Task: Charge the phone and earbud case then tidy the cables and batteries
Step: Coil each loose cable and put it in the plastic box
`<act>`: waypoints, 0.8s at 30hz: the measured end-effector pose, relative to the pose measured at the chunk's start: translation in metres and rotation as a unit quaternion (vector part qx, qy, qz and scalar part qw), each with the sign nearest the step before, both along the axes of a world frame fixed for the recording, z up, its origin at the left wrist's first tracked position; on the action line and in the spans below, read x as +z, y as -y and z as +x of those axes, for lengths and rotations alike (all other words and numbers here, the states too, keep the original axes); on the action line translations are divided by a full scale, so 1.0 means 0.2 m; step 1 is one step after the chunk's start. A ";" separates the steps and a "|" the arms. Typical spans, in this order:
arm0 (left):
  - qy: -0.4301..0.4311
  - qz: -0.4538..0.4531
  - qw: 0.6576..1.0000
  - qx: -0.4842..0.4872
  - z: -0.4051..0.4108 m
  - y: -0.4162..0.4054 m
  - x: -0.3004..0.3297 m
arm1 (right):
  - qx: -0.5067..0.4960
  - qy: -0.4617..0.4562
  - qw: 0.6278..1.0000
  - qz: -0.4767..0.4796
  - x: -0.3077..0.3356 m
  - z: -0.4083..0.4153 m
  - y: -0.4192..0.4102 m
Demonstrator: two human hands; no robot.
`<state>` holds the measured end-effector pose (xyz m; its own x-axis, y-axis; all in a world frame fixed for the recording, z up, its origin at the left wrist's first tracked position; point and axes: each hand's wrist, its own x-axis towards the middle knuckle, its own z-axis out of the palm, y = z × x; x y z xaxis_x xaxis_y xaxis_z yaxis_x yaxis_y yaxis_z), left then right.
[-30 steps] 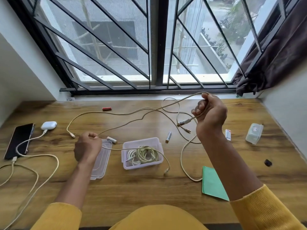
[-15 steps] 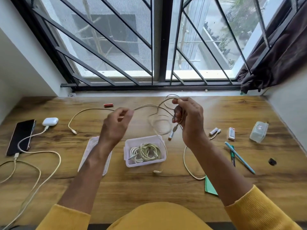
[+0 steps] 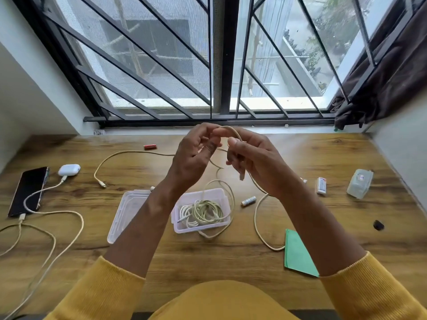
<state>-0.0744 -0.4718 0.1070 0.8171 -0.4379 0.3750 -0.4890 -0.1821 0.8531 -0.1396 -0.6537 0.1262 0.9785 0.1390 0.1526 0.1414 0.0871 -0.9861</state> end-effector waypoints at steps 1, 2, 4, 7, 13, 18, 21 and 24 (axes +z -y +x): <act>-0.001 -0.003 1.000 -0.005 0.01 0.00 0.01 | -0.005 0.004 1.000 -0.010 0.00 0.00 0.01; 0.000 -0.007 1.000 -0.010 0.01 0.01 0.02 | -0.011 0.006 1.000 -0.018 0.00 0.00 0.02; -0.002 -0.021 1.000 -0.011 0.02 0.02 0.03 | -0.022 0.002 0.999 -0.031 0.00 0.00 0.04; -0.015 -0.035 0.999 0.013 0.04 0.01 0.02 | -0.041 -0.019 0.998 -0.053 -0.03 0.00 0.08; 0.005 -0.011 0.998 0.056 0.06 -0.01 0.03 | 0.030 -0.046 0.997 -0.061 -0.05 -0.02 0.12; 0.009 -0.009 0.994 0.106 0.05 0.01 0.01 | 0.110 -0.010 0.990 0.083 0.04 -0.02 0.09; 0.008 0.012 0.996 0.084 -0.01 0.04 -0.01 | 0.127 0.026 0.976 0.176 0.08 0.01 0.08; -0.015 0.007 0.999 0.044 -0.09 0.08 -0.04 | 0.094 0.049 0.966 0.235 0.09 0.06 0.06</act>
